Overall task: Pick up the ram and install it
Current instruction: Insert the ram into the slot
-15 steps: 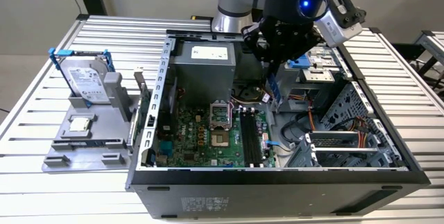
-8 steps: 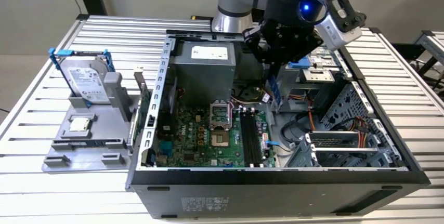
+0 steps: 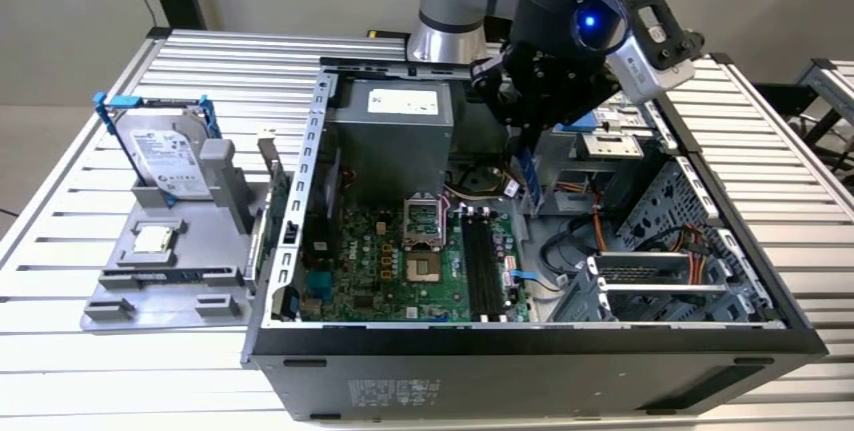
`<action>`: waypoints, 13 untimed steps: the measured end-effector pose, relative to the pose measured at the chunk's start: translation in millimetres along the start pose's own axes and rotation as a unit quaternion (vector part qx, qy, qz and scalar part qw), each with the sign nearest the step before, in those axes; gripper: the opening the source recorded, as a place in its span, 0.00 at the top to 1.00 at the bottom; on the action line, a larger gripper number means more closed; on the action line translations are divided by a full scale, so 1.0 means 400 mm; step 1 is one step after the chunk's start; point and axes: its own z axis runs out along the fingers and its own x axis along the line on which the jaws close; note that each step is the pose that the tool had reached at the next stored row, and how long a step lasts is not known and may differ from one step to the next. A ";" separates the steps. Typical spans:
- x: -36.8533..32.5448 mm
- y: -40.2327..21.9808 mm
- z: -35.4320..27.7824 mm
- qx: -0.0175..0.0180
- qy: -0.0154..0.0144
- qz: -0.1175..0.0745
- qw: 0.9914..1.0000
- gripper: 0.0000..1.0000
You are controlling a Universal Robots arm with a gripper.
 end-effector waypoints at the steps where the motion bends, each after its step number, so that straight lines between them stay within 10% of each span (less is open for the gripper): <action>1: -0.003 0.000 0.002 0.000 0.000 0.002 1.000 1.00; 13: -0.021 -0.001 0.037 0.000 0.000 0.019 1.000 1.00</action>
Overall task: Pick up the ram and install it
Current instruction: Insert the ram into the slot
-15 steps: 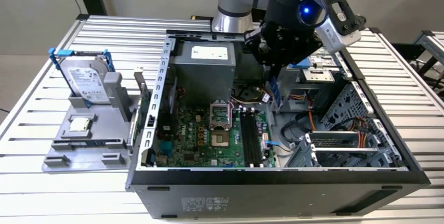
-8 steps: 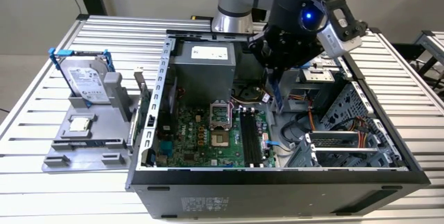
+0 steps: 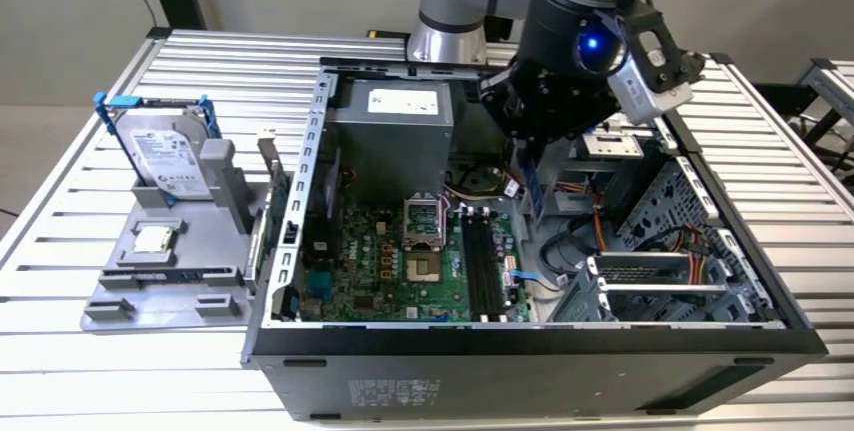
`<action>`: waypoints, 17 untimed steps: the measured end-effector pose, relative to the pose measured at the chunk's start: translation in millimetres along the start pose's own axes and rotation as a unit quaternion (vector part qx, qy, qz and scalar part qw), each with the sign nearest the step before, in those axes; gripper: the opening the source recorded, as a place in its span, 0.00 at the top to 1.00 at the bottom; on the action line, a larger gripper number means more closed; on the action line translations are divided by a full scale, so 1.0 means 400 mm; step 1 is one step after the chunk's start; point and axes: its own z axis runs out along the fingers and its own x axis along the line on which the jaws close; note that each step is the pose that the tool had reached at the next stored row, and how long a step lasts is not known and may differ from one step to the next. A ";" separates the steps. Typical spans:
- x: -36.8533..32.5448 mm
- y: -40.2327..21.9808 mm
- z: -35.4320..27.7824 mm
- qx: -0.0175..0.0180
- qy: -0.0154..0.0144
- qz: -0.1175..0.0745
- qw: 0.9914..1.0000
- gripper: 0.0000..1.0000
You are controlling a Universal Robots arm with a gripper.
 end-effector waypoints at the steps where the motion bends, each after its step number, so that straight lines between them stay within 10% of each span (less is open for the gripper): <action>1: -0.001 0.000 0.003 0.000 0.000 0.001 1.000 1.00; 17: -0.008 0.000 0.070 0.000 0.000 0.013 1.000 1.00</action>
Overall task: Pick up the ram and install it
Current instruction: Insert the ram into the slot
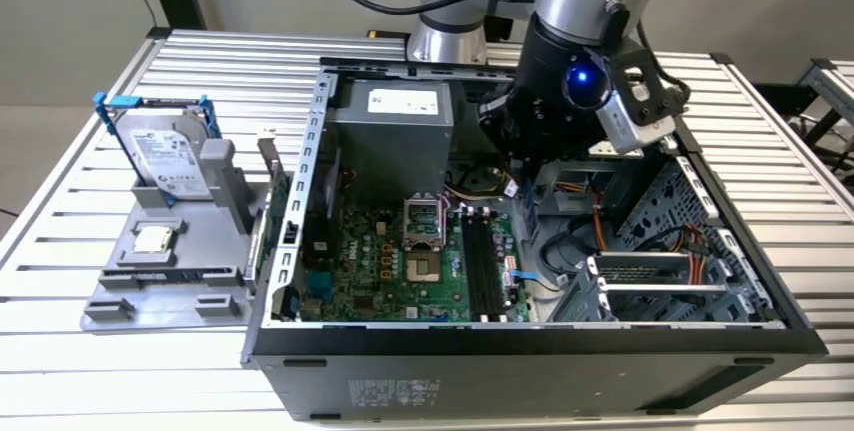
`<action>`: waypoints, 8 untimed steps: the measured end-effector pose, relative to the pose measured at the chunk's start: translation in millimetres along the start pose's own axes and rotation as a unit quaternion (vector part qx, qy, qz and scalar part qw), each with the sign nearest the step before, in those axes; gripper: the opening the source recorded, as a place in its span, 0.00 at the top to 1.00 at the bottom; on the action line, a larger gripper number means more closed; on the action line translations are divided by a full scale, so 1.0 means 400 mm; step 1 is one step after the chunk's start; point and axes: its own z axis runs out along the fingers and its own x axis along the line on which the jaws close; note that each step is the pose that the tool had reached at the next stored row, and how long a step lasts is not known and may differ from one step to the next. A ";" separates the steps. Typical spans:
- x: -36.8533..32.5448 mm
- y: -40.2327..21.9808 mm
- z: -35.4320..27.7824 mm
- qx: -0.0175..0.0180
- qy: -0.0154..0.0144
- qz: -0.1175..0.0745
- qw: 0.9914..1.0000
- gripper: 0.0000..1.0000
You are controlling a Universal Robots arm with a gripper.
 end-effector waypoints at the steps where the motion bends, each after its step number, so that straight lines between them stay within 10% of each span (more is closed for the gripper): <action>1: 0.000 0.000 0.004 0.000 0.000 0.000 1.000 1.00; 8: 0.000 0.000 0.031 0.001 0.000 0.000 1.000 1.00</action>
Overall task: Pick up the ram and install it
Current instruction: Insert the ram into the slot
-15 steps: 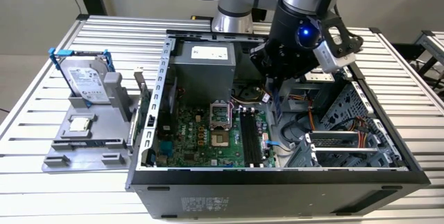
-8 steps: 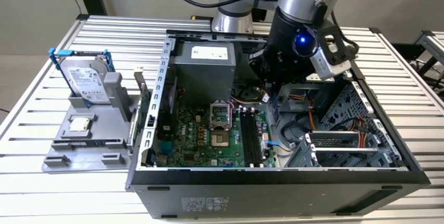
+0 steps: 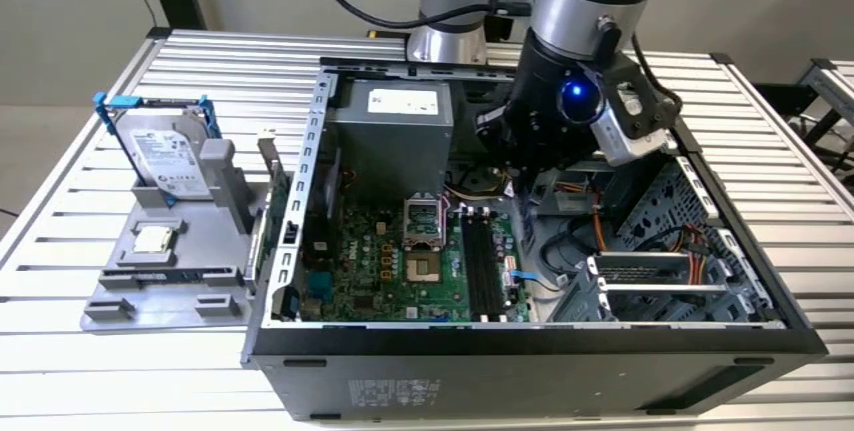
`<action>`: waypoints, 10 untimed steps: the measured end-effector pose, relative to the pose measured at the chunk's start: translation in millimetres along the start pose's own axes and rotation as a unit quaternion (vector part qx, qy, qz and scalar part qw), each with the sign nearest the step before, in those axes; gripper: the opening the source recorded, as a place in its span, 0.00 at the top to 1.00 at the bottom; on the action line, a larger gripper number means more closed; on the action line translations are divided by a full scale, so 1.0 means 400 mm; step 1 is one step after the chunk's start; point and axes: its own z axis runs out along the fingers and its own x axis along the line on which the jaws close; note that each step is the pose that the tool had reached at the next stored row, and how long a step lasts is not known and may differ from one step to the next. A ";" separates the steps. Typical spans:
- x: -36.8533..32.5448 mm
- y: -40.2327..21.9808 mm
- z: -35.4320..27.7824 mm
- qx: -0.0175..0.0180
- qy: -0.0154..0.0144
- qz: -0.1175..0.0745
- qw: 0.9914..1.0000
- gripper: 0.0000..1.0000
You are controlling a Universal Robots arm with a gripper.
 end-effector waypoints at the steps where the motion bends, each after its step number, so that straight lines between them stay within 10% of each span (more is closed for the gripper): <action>1: 0.000 0.000 0.005 0.000 0.000 0.000 1.000 1.00; 10: 0.001 0.000 0.041 0.001 0.001 0.000 1.000 1.00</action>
